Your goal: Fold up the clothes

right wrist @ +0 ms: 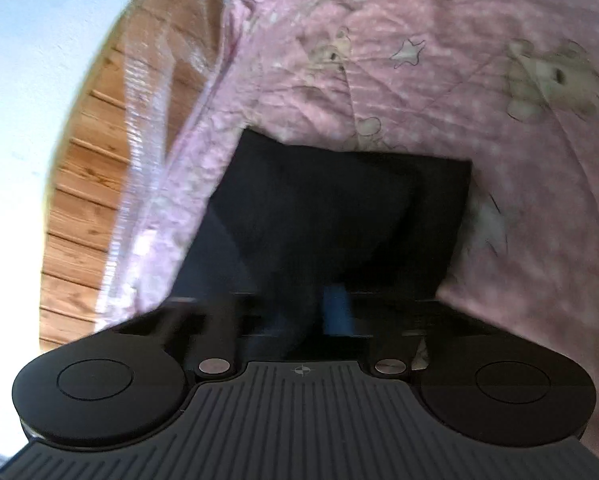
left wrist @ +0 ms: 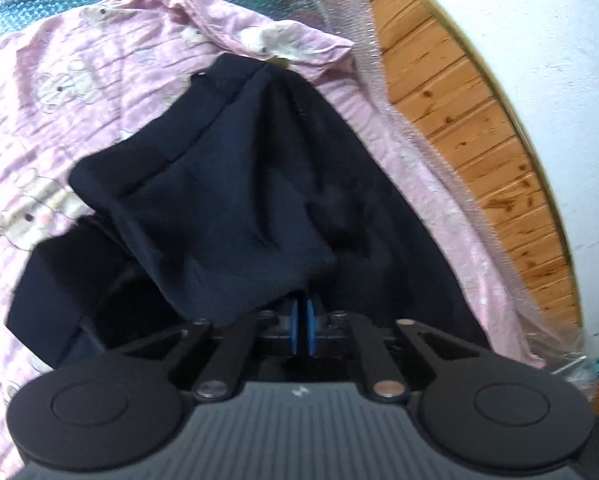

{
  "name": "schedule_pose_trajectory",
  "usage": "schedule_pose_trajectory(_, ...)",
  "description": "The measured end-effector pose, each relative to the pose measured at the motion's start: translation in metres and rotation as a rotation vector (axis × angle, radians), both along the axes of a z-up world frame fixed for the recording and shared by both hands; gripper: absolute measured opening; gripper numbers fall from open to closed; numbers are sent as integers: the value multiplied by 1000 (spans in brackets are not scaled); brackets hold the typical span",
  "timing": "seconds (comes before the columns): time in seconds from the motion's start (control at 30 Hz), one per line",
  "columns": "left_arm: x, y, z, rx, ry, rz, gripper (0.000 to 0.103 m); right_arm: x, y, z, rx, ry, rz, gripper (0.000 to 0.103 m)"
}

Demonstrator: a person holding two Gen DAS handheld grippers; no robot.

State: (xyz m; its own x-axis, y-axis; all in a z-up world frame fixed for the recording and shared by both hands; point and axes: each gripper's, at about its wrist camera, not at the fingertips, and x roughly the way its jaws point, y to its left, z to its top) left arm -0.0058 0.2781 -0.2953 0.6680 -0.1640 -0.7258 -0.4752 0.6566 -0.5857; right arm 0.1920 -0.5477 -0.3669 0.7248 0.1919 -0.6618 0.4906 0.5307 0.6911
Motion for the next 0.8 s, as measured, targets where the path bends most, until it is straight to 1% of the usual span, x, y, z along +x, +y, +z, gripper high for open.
schedule_pose_trajectory(0.07,-5,5,8,28,-12,-3,1,-2,-3,14,-30,-37,-30,0)
schedule_pose_trajectory(0.13,-13,9,17,46,-35,-22,1,-14,-1,46,-78,-106,-25,0)
schedule_pose_trajectory(0.2,-20,13,21,50,-30,-43,2,-25,3,65,-110,-123,-13,0)
schedule_pose_trajectory(0.27,-25,16,19,55,-8,-60,2,-36,6,70,-127,-96,-22,0)
schedule_pose_trajectory(0.4,-27,15,2,75,69,-90,1,-48,7,55,-163,-15,-43,0)
schedule_pose_trajectory(0.53,-23,1,-16,153,202,-156,3,-43,-5,32,-218,66,-21,0)
schedule_pose_trajectory(0.57,-24,-3,-18,180,234,-165,11,-41,-10,29,-203,71,-6,1)
schedule_pose_trajectory(0.6,-29,-8,-15,203,250,-166,22,-39,-14,27,-187,74,6,8)
schedule_pose_trajectory(0.63,-35,-13,-10,212,251,-168,30,-44,-21,28,-172,57,7,15)
schedule_pose_trajectory(0.67,-40,-19,-4,220,249,-172,43,-48,-25,32,-182,47,-1,20)
schedule_pose_trajectory(0.7,-44,-25,2,231,247,-177,52,-56,-31,37,-196,30,-12,25)
schedule_pose_trajectory(0.77,-52,-37,12,246,244,-185,54,-66,-41,39,-207,15,-14,34)
schedule_pose_trajectory(0.8,-52,-44,14,238,244,-186,54,-68,-46,37,-204,16,-4,34)
